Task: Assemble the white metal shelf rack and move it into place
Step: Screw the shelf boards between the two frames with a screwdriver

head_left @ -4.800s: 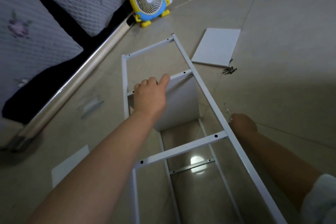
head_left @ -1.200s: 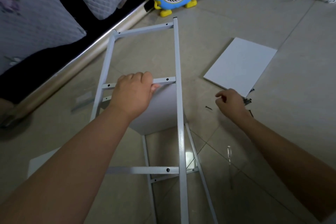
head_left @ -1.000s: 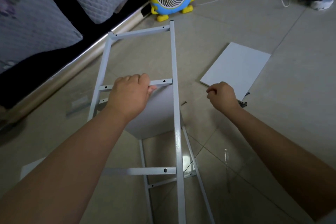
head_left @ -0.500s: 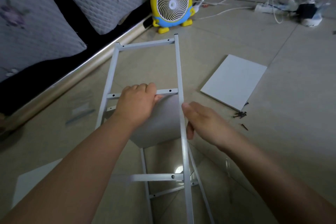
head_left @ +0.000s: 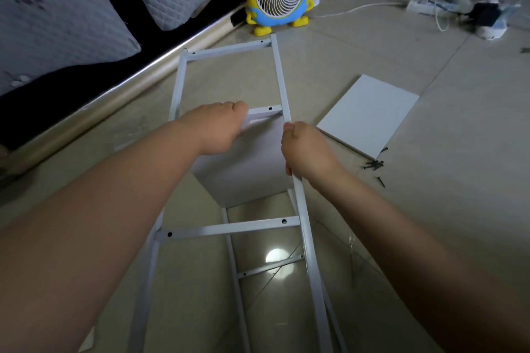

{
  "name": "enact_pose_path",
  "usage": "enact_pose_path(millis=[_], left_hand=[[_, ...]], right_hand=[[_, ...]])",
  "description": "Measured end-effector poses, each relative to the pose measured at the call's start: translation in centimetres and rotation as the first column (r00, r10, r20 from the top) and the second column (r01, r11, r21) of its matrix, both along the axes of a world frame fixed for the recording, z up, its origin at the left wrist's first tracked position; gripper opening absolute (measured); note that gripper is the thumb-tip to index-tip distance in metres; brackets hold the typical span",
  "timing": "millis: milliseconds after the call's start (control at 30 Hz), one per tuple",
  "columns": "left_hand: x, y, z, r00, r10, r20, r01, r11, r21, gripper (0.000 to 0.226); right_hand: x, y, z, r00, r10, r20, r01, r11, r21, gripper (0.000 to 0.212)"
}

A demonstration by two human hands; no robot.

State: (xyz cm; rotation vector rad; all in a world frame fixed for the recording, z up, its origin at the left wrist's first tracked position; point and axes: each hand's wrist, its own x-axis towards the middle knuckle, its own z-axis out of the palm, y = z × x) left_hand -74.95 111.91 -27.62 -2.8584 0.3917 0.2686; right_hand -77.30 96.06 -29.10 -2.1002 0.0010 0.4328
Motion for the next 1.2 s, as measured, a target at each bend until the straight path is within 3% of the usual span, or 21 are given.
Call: enact_pose_path(millis=[467, 667, 833, 1200], left_hand=[[-1.3, -0.2, 1.1, 0.998, 0.051, 0.032, -0.055, 0.992, 0.116, 0.032], [-1.2, -0.9, 1.0, 0.994, 0.102, 0.023, -0.105, 0.979, 0.177, 0.024], [-1.4, -1.6, 1.1, 0.991, 0.126, 0.039, -0.131, 0.973, 0.189, 0.026], [-1.6, -2.9, 1.2, 0.986, 0.162, 0.037, -0.166, 0.978, 0.131, 0.031]], right_hand=[[0.2, 0.8, 0.1, 1.000, 0.013, 0.001, -0.013, 0.995, -0.098, 0.040], [0.5, 0.6, 1.0, 0.996, 0.080, -0.041, -0.086, 0.984, -0.154, 0.024], [1.5, 0.1, 0.8, 0.988, 0.151, 0.013, -0.145, 0.965, -0.219, 0.028], [1.0, -0.8, 1.0, 0.992, 0.114, -0.063, -0.117, 0.991, -0.063, 0.039]])
